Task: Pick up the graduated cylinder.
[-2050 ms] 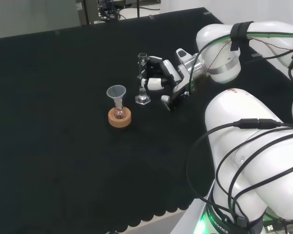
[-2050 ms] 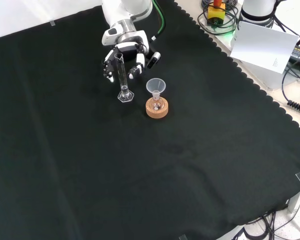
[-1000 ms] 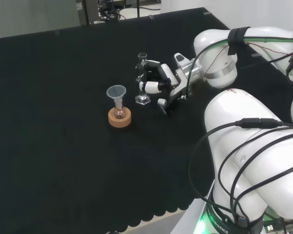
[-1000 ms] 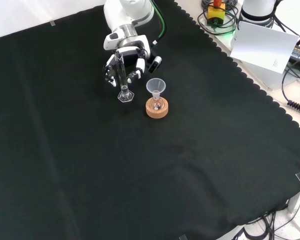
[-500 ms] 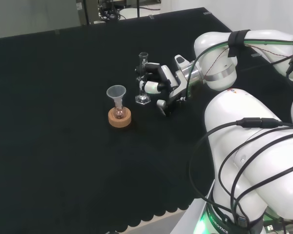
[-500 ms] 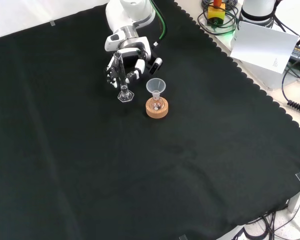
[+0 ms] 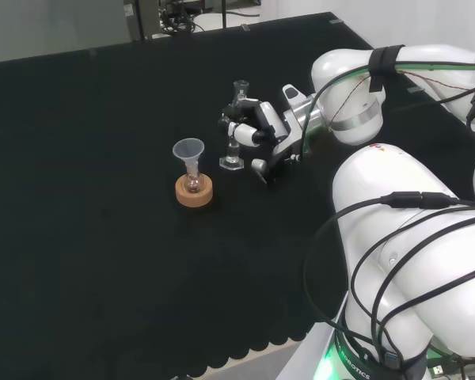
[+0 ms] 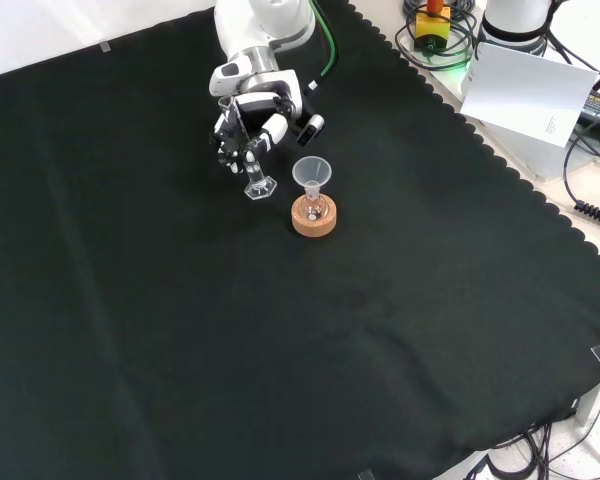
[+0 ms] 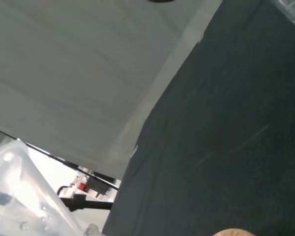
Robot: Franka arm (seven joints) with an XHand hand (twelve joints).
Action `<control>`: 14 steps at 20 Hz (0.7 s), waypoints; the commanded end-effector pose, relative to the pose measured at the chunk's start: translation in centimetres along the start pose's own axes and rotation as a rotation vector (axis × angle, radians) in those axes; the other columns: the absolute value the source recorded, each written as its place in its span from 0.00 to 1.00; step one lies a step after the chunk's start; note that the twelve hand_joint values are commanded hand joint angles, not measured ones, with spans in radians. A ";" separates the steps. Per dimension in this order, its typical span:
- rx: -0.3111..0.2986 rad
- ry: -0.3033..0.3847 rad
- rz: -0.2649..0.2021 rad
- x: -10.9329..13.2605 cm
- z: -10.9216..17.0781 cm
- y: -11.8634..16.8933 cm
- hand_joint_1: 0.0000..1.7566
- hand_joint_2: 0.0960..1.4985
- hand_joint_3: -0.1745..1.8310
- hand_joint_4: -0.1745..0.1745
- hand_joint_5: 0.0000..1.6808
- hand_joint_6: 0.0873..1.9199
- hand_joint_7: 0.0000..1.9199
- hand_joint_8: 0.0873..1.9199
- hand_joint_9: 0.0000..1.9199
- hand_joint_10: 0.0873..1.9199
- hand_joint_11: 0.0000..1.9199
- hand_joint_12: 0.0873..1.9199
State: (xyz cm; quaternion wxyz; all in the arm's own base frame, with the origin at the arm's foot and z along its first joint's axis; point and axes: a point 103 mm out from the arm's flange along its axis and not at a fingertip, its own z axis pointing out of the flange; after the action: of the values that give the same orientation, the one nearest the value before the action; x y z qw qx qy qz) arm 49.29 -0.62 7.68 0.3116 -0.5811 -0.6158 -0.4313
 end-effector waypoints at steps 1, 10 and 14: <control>0.042 -0.077 -0.047 0.9 0.1 0.1 0.61 0.78 0.09 0.34 0.51 0.60 0.51 0.32 0.71 0.03 0.62 0.43; 0.136 -0.218 -0.134 2.2 -1.2 0.1 0.61 0.76 0.09 0.40 0.53 0.58 0.56 0.27 0.74 0.00 0.65 0.41; 0.218 -0.290 -0.186 3.2 -1.8 0.4 0.62 0.75 0.08 0.43 0.55 0.56 0.63 0.19 0.78 0.00 0.68 0.38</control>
State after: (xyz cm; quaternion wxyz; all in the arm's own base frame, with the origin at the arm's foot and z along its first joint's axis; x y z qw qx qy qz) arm 49.22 -0.83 9.84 0.2555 -0.5614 -0.7044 -0.3512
